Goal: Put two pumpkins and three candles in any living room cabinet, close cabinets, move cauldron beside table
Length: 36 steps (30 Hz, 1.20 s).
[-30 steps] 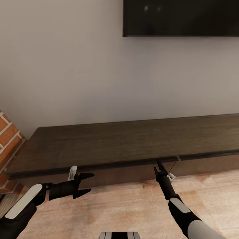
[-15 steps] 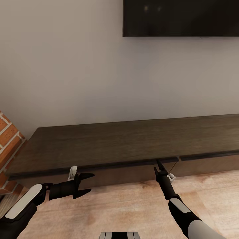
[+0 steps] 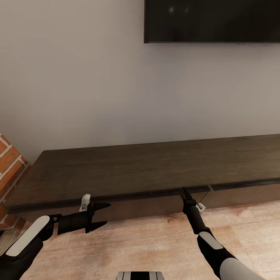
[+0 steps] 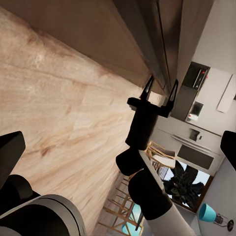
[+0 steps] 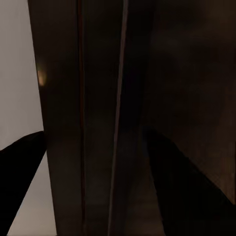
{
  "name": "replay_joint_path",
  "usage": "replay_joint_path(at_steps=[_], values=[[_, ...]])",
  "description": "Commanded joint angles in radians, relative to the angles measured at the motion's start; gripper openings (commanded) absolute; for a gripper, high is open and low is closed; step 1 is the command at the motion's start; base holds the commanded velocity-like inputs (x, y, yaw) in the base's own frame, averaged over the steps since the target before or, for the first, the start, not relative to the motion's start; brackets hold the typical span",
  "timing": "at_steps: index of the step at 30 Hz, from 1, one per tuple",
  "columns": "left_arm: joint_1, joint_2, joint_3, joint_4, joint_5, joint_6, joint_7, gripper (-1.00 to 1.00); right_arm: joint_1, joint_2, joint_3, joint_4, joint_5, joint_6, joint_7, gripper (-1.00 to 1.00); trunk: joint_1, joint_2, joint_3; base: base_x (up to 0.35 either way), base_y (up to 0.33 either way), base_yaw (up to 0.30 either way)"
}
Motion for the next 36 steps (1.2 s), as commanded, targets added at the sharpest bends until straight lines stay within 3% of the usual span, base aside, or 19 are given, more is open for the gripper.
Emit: replay_joint_path(at_steps=[1,36], values=[[0.0,0.001,-0.002,0.0,0.01,0.001,0.008,1.0,-0.001,-0.001,0.007,0.002,-0.011,0.004,0.002,-1.0,0.0,0.0,-0.001,0.0,0.0,0.0],[-0.001,-0.001,-0.002,0.0,0.01,0.001,0.008,1.0,-0.001,0.0,0.007,0.002,-0.01,0.004,0.002,-1.0,0.0,0.0,-0.001,-0.017,0.0,0.0]])
